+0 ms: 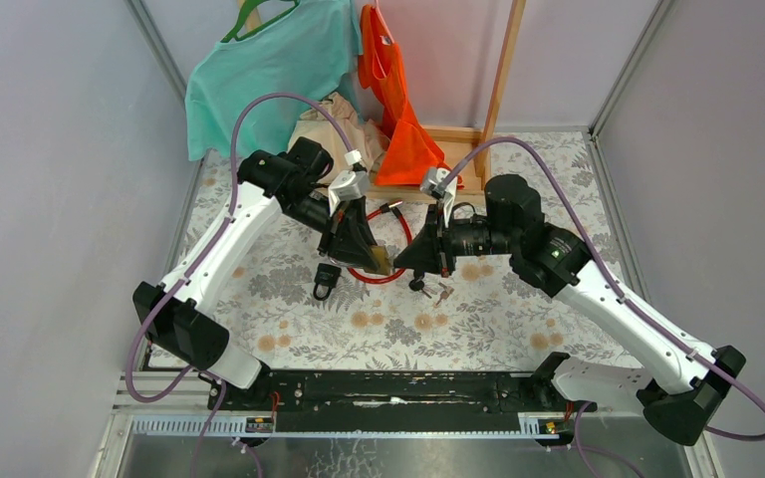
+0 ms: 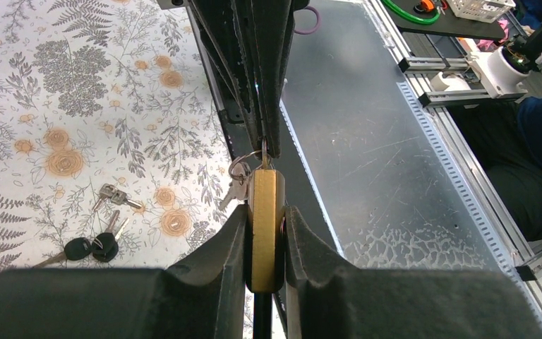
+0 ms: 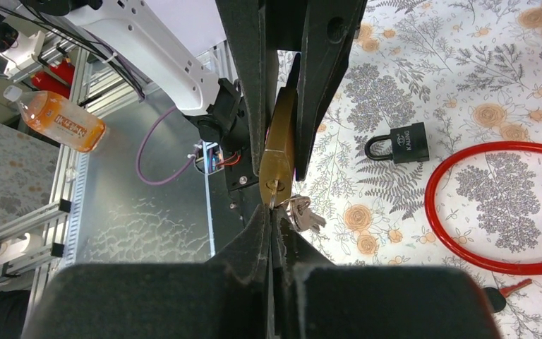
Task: Unlock with the key
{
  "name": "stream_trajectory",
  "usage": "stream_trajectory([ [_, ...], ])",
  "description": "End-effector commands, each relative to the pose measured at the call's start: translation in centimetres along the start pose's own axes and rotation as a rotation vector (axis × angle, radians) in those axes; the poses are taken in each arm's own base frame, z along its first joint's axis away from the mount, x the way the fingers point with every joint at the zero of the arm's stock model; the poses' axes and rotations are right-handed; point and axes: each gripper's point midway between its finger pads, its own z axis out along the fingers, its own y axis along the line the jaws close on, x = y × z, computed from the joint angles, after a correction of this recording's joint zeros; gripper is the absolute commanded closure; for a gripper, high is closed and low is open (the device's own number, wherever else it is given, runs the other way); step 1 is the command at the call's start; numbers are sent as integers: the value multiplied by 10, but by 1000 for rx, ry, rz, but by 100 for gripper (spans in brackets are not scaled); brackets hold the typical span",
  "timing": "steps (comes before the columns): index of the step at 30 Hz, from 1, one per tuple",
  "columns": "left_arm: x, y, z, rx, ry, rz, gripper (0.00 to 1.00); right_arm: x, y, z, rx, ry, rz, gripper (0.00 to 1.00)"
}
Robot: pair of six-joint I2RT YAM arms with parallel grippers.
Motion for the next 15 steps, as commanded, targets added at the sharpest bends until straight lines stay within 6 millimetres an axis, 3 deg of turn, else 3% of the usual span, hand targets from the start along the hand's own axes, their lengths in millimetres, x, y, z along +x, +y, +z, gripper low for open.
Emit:
stream_trajectory([
  [1, -15, -14, 1, 30, -55, 37, 100, -20, -2, 9, -20, -88, 4, 100],
  [15, -6, -4, -2, -25, 23, 85, 100, -16, -2, 23, -107, -161, 321, 100],
])
